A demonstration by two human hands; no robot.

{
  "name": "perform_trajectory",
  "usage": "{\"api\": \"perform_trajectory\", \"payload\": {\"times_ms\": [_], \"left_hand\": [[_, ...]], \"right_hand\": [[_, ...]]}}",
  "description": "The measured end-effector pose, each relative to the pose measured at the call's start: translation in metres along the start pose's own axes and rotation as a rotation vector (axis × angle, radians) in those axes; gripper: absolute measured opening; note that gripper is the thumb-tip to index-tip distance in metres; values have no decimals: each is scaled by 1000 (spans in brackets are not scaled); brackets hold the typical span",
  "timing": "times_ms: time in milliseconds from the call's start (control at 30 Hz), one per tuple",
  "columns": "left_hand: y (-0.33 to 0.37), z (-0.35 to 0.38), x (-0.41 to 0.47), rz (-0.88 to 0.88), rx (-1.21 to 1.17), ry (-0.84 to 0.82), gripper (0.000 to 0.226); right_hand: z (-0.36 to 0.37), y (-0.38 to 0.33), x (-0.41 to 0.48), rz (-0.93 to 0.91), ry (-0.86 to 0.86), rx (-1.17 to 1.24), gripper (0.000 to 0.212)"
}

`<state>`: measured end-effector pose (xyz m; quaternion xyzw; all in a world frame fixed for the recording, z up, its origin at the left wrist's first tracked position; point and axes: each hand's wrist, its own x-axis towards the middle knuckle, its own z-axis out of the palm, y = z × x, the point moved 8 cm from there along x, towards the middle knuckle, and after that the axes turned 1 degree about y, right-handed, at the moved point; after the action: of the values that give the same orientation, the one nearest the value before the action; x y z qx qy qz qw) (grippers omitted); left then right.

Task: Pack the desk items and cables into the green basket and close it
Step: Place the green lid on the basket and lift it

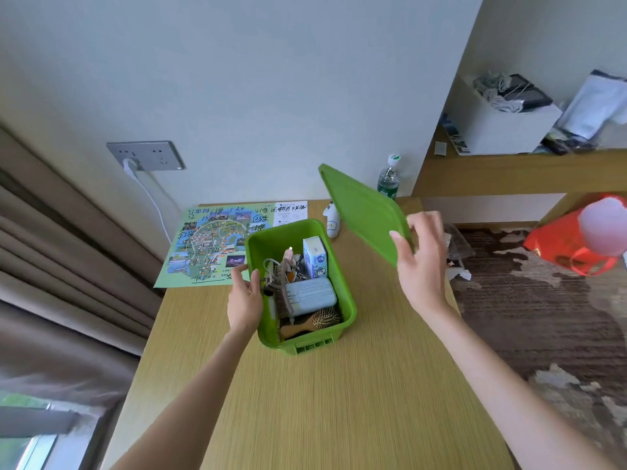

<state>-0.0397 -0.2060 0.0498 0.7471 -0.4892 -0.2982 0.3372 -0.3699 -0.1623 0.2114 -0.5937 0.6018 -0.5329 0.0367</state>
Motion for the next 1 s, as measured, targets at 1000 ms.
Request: {"api": "perform_trajectory", "payload": {"times_ms": [1000], "left_hand": [[18, -21, 37, 23, 15, -192, 42]], "right_hand": [[76, 6, -127, 803, -186, 37, 51]]}}
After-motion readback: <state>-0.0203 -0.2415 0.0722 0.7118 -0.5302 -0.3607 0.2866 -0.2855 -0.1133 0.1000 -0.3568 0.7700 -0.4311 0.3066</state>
